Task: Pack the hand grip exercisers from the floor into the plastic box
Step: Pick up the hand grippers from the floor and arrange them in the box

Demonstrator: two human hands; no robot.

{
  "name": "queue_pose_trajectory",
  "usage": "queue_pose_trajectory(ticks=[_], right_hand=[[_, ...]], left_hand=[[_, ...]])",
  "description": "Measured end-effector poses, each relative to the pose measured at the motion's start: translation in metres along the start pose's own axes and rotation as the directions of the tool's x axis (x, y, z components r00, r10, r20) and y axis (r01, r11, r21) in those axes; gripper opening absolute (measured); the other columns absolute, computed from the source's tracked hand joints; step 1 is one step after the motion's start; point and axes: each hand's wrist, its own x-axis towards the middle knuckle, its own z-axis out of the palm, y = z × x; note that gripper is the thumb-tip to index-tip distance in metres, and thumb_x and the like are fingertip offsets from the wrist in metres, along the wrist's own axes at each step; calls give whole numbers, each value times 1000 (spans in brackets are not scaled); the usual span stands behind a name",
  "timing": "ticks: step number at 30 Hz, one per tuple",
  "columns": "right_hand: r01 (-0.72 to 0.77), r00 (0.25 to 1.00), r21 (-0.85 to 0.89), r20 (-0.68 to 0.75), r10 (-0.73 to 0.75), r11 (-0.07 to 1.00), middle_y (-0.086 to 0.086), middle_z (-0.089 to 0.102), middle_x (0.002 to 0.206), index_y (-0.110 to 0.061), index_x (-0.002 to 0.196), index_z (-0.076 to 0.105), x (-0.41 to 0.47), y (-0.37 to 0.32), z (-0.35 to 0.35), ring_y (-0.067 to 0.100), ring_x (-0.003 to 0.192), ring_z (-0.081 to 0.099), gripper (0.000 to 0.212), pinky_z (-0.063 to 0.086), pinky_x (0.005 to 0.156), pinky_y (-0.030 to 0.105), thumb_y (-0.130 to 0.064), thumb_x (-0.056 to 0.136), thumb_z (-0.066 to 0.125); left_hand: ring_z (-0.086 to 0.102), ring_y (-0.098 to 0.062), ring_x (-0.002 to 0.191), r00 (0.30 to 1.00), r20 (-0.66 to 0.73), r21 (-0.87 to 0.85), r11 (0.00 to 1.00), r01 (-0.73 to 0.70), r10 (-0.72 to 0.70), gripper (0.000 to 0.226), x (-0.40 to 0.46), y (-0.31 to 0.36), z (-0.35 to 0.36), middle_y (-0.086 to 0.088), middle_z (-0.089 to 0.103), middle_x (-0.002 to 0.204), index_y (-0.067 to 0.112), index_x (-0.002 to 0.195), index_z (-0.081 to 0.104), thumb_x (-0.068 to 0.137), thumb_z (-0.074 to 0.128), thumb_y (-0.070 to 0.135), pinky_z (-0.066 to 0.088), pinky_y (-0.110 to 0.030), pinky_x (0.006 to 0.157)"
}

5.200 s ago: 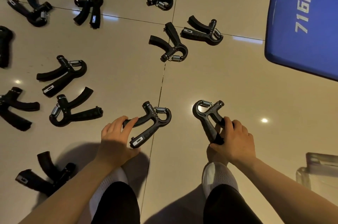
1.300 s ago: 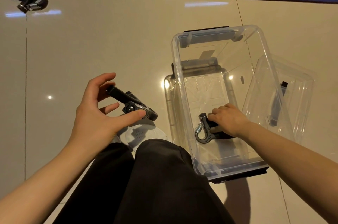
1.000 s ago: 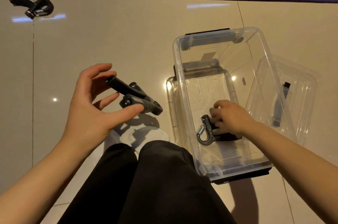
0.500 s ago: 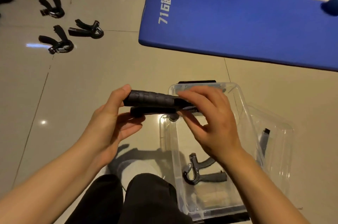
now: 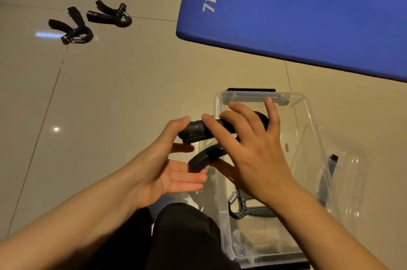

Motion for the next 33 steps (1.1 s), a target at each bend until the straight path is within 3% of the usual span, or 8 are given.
queue_pose_trajectory(ticks=[5,7,8,10,13,21,28,33], right_hand=[[-46,999,-9,-29,45,999,9,64,106,-16,125,57,-5,26,-2,27,94,58,61,34,87,44,-51,77,66],[-157,988,37,7,157,987,9,63,106,-15,128,54,-13,48,-5,28,93,56,72,35,82,41,-62,74,59],[-212,976,53,49,210,976,8,64,107,-16,129,53,-17,60,-5,28,94,57,76,35,82,40,-65,71,57],[-299,946,47,150,289,953,5,64,107,-19,129,51,-29,79,2,28,96,58,79,36,82,40,-66,66,61],[-368,892,5,286,351,930,3,65,104,-21,129,52,-48,90,31,28,95,59,81,35,83,40,-64,63,71],[-437,725,-53,570,386,898,1,57,119,-26,139,36,-73,64,128,24,112,51,84,32,93,40,-59,70,69],[-485,656,5,663,360,874,3,37,141,-30,147,25,-102,63,148,25,125,42,87,26,105,42,-53,75,69],[-603,618,35,651,440,797,1,51,127,-26,146,22,-111,72,142,22,119,46,83,29,104,40,-43,79,68]], left_hand=[[69,-32,89,997,77,29,999,-27,25,59,1,-1,8,-16,69,106,31,114,48,67,53,67,54,-47,82],[65,-18,99,983,5,304,936,-175,182,51,2,-8,13,2,52,130,42,116,44,72,50,69,53,-41,86],[56,-11,111,947,32,574,770,-280,320,55,4,-13,13,10,37,140,48,123,36,74,50,70,49,-36,93],[21,-3,133,834,249,919,152,-364,493,77,13,-29,11,21,2,149,49,141,9,78,49,70,27,-28,108],[1,-10,139,685,532,844,-373,-385,498,95,36,-53,5,1,-1,157,31,149,10,72,46,75,15,-37,107],[40,-23,132,682,554,804,-522,-287,478,110,58,-63,3,-11,37,147,10,141,40,63,31,87,36,-43,98],[24,-20,136,661,572,786,-554,-274,486,106,63,-67,-3,-9,29,152,10,143,36,69,27,84,31,-51,101],[29,-23,136,654,576,783,-561,-268,491,104,64,-68,-3,-10,29,152,10,143,36,70,27,83,33,-50,100]])
